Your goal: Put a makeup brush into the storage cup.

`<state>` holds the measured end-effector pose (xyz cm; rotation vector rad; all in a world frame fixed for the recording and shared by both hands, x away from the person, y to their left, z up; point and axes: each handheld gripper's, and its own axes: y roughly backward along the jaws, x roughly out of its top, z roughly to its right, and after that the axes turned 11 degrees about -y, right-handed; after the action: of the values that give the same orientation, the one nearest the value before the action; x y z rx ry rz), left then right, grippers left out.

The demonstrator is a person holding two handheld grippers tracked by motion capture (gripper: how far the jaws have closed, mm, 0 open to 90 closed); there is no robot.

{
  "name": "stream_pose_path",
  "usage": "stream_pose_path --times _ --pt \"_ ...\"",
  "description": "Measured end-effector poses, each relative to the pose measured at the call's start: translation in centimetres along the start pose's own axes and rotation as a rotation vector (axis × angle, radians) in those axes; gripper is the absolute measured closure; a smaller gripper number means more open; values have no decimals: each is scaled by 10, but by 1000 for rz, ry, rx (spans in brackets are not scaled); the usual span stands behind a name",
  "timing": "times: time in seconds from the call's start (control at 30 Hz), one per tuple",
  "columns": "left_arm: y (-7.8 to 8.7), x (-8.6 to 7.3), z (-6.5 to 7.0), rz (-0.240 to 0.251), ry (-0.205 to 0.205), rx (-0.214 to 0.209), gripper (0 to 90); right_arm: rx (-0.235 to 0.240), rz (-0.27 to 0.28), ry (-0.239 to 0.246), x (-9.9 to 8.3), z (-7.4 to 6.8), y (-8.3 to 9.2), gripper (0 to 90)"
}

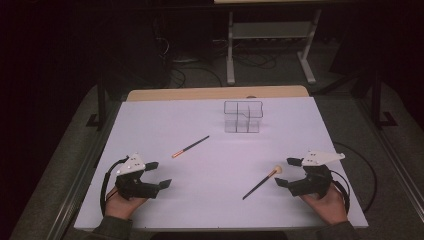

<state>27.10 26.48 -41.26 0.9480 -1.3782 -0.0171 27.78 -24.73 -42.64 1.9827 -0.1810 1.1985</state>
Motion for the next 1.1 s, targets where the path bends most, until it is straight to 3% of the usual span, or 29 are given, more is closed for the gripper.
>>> stream_pose_path --times 0.23,0.53,0.67,1.1 --pt "0 0 -1 13 19 6 201 -3 12 -4 -2 1 5 142" --pt "5 4 -6 3 9 31 201 -9 32 -13 -3 3 11 142" --pt "6 7 -6 5 -11 27 202 -12 33 -12 -3 3 13 142" --pt "11 27 -10 8 7 4 186 -9 28 -19 -3 4 11 142"
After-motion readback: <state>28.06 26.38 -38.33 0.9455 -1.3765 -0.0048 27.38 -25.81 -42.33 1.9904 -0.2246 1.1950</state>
